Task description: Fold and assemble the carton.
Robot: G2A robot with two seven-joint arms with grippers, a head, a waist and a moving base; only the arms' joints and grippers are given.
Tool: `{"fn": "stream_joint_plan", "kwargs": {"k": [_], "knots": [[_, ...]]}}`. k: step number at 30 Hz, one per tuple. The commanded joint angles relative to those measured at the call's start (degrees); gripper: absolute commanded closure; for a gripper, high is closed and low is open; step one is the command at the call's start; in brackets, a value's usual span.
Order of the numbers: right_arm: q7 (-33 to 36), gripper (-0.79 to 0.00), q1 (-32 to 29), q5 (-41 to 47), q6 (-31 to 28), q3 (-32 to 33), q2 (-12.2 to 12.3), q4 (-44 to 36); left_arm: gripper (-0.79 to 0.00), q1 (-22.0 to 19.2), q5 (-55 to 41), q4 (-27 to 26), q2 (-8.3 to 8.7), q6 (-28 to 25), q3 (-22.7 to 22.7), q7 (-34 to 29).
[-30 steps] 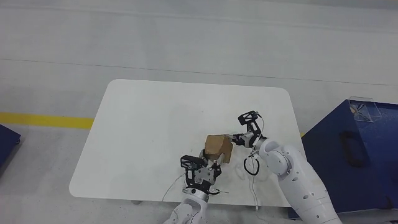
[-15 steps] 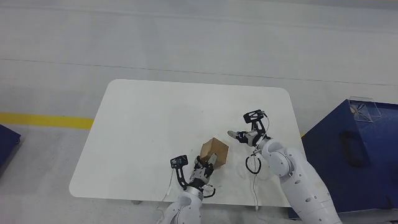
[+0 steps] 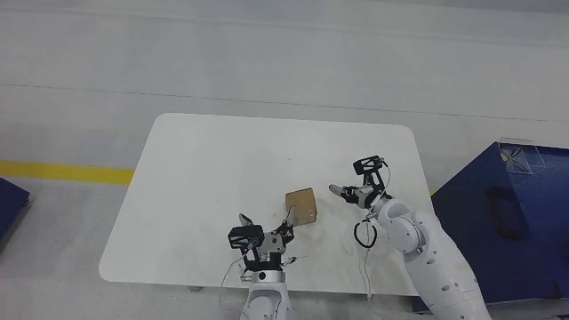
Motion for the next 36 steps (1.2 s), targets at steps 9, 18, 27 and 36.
{"fn": "stream_joint_plan", "kwargs": {"k": [9,18,27,36], "knots": [[0.0,-0.785,0.0,0.0,0.0,0.0,0.0,0.0,-0.311,-4.4,0.6,7.6,-0.72,-0.3,0.0,-1.8],[1.1,-0.785,1.2,-3.6,4.0,-2.5,-0.5,1.5,-0.326,-5.6,6.2,11.9,-0.79,-2.3,1.9,-4.9],[3.9,-0.785,6.5,-6.3,5.5,-8.3,-2.0,7.8,-0.225,-8.6,6.2,16.4,-1.33,-1.6,1.6,-10.6],[2.9,-0.785,8.4,-3.3,-0.1,-10.1,-2.8,10.3,-0.246,-11.6,4.3,21.0,-2.62,-1.8,2.7,-10.3]]}}
